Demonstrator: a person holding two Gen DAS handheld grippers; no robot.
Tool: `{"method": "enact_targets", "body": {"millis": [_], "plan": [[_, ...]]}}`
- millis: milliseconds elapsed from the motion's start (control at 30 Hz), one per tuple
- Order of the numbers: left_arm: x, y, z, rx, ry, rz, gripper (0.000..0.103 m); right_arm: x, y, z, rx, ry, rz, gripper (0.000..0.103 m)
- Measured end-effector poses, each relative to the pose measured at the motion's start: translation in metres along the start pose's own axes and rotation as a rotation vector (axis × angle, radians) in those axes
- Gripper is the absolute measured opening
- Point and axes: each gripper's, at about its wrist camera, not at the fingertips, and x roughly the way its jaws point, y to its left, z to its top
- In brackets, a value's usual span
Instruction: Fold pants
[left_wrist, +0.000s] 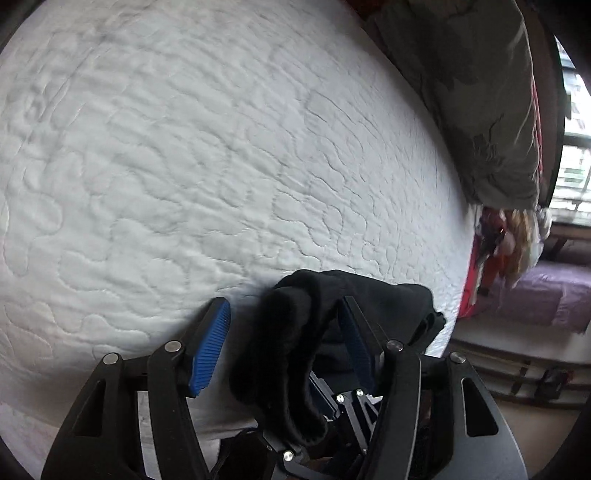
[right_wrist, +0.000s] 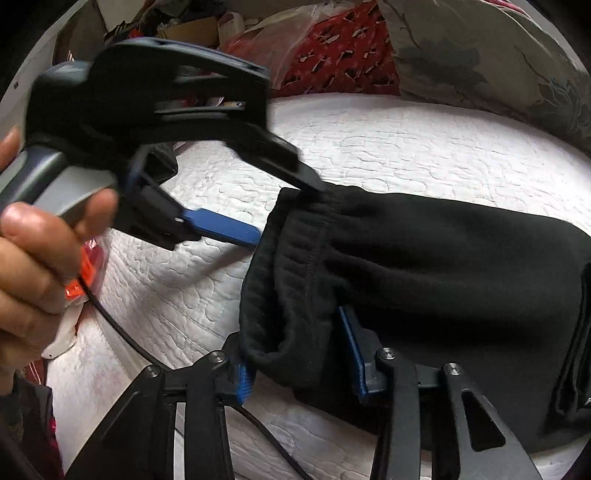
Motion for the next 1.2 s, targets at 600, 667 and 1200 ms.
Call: {"method": "enact_targets", "body": {"millis": [600,667,1200], "plan": [[-0.027,-0.014,-0.054,-0.177,-0.090,-0.167,0.017,-0.048,-0.027,0.008,0.051,-0.014,0.105,0.017],[-0.027,-0.016,-0.058,-0.204,-0.096,-0.152,0.017,-0.055,-0.033,0.008,0.064,-0.024,0.116,0.017],[-0.018,-0.030,-0.048,-0.265,-0.066,-0.125,0.017,-0.034,0.013,0.017,0.033,-0.074,0.041,0.045]]}}
